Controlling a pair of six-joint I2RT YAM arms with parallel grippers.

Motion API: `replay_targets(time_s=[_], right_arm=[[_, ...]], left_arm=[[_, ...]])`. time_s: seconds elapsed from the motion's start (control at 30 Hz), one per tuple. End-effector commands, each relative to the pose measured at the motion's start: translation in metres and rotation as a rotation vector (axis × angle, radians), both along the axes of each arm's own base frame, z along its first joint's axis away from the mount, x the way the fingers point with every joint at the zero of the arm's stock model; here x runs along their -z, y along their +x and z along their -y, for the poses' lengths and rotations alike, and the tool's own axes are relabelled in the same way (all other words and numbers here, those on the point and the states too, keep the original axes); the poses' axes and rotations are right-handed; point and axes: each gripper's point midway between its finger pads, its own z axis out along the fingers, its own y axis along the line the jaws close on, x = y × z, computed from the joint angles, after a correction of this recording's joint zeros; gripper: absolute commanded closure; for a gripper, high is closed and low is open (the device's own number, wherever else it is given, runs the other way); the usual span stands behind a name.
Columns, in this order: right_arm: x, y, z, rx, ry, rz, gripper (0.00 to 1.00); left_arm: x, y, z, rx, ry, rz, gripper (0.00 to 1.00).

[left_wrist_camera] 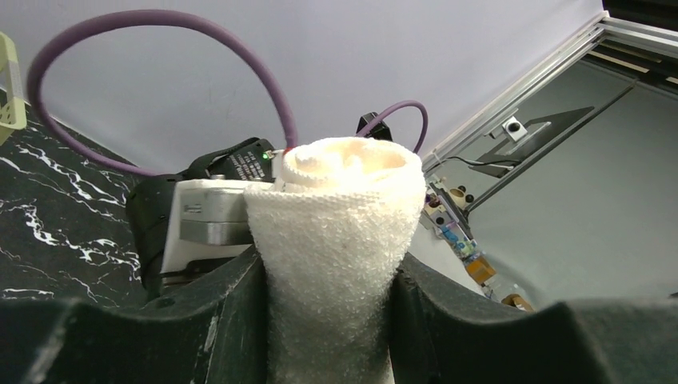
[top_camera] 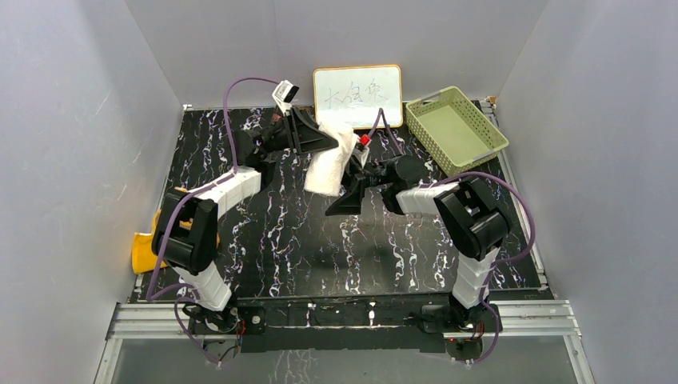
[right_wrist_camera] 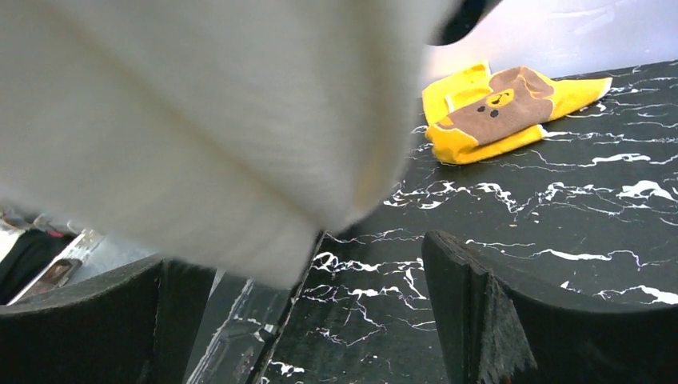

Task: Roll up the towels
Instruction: Place the towel in the bin.

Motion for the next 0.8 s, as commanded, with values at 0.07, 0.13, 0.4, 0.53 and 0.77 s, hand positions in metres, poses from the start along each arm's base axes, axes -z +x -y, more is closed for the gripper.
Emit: replay_targets(time_s=[0.07,0.13,0.4,0.53,0.77], right_arm=[[-0.063,-0.04,0.024,-0.004,0.233,0.459,0.02],[-0.071,-0.032,0.03,0.073,0.275,0.458,0.02],[-0.064,0.0,0.026,0.172,0.293,0.365,0.02],[-0.065,0.009,0.024,0.206,0.313,0.349,0.02],[-0.079,0.001,0.028,0.194,0.331,0.38,0.02]], left_arm=[[-0.039,-0.034,-0.012,0.013,-0.119,0.321,0.56],[-0.04,-0.035,-0.013,0.012,-0.121,0.323,0.56],[-0.047,-0.039,-0.014,0.01,-0.133,0.334,0.55],[-0.047,-0.04,-0.014,0.014,-0.132,0.334,0.56],[-0.043,-0.038,-0.012,0.015,-0.127,0.33,0.56]])
